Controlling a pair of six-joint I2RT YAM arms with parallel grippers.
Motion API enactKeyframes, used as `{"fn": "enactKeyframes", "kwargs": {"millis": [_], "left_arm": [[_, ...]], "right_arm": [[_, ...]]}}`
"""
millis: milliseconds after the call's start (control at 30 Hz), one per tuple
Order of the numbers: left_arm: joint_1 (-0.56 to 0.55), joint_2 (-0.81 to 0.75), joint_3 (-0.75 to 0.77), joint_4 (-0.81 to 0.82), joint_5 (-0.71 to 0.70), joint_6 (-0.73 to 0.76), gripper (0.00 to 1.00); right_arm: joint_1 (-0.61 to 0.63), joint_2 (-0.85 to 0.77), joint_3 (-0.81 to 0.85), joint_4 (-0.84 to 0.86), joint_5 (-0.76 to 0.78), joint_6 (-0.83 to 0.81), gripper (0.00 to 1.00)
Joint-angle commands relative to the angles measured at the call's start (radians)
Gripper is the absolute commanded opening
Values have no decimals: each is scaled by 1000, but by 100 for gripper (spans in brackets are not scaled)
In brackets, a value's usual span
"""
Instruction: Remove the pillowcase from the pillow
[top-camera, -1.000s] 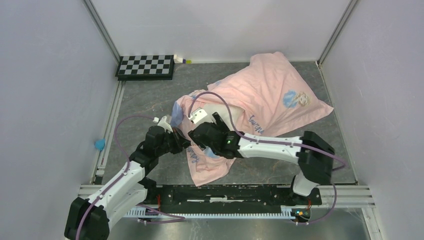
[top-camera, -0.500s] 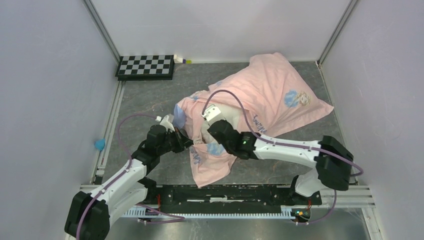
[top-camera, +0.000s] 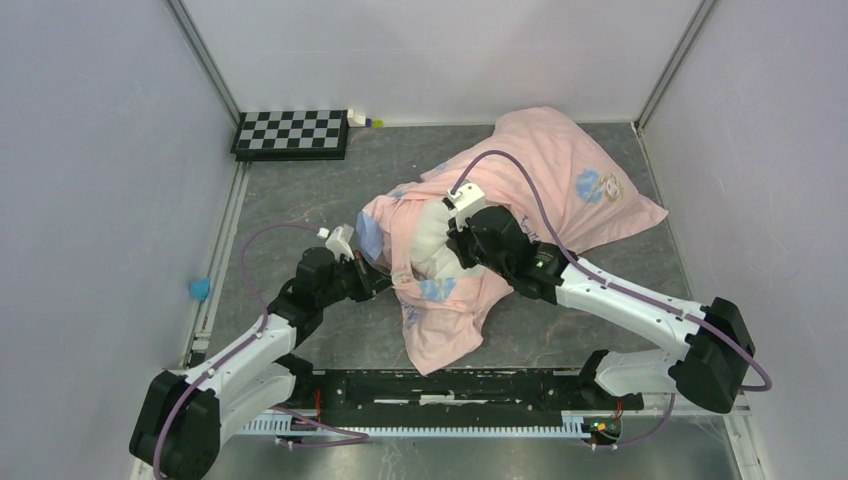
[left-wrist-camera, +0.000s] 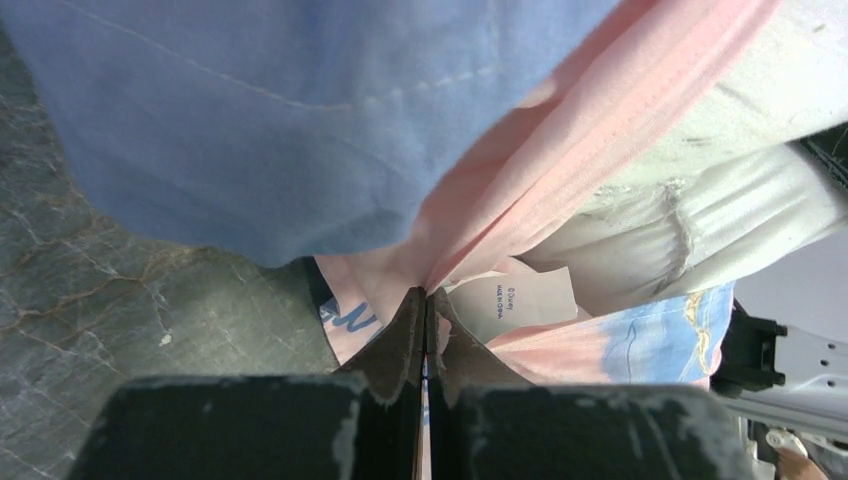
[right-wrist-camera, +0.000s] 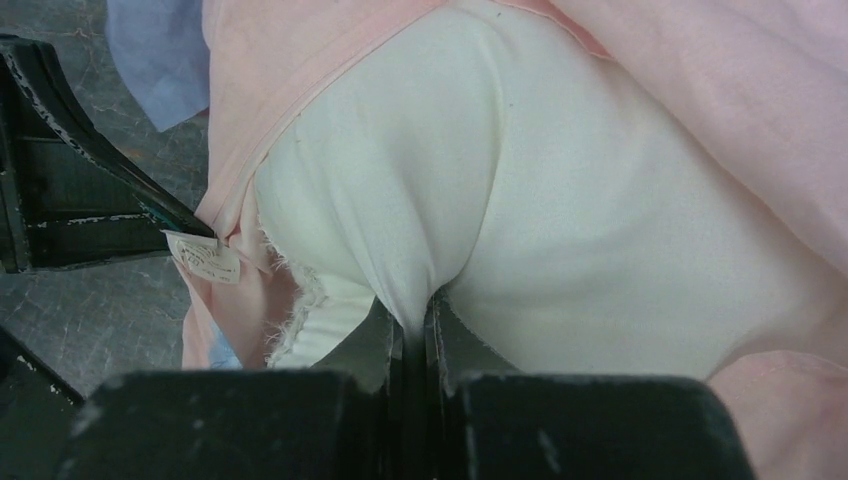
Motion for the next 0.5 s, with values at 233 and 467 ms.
{"fn": "enactKeyframes", "kwargs": {"millis": [233,467], "left_arm": [[-181,-163,86,-274,-71,-49,65],[-188,-285,45,-224,-48,-230,90]], "right_arm": [[-45,93,37,234,-43,23,0],[-29,130,-1,332,-63,36,0]]}}
